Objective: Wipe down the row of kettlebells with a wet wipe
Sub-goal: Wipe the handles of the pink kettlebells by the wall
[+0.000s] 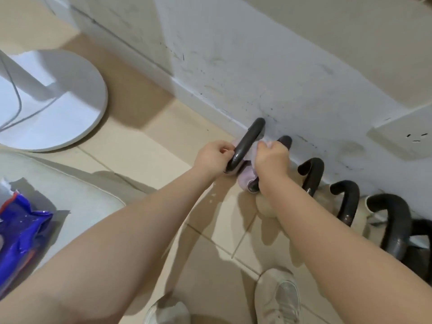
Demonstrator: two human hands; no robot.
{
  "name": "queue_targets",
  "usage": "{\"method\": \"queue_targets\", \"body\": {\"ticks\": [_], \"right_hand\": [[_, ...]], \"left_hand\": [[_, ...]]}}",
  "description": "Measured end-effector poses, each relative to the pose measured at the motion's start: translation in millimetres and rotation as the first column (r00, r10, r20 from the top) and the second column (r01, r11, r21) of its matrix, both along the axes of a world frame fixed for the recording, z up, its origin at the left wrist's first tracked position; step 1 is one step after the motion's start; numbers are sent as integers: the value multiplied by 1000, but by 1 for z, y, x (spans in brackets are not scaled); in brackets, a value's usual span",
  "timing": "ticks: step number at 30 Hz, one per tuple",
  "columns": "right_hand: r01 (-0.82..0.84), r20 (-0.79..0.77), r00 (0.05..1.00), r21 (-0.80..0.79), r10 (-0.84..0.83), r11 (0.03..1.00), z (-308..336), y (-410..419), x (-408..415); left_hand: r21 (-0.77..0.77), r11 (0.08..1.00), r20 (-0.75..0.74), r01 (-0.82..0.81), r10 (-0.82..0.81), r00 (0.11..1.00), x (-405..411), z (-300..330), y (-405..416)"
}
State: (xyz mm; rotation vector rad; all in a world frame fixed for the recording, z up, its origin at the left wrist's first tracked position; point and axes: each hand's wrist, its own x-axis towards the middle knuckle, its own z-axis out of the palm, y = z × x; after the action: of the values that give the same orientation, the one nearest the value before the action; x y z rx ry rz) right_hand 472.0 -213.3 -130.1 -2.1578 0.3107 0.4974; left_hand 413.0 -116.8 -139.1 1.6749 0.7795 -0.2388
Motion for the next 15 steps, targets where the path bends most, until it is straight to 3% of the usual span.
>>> {"method": "queue_targets", "body": {"ticks": [4, 6, 12, 15], "right_hand": [[333, -244, 934, 337, -260, 881, -4, 13, -11], [353, -247, 930, 403, -271, 844, -8, -1, -18], [230, -171, 970, 401, -175, 887, -22, -1, -24], [273, -223, 954, 370, -201, 888, -28, 16, -12]], "left_hand": [[-39, 998, -7, -43, 43, 999, 0, -4, 0], [-92, 992, 0, -87, 87, 996, -3, -2, -1], [-179, 969, -37, -173, 169, 985, -6, -4, -2], [-241, 943, -50, -229, 224, 973, -5, -9, -1]]}}
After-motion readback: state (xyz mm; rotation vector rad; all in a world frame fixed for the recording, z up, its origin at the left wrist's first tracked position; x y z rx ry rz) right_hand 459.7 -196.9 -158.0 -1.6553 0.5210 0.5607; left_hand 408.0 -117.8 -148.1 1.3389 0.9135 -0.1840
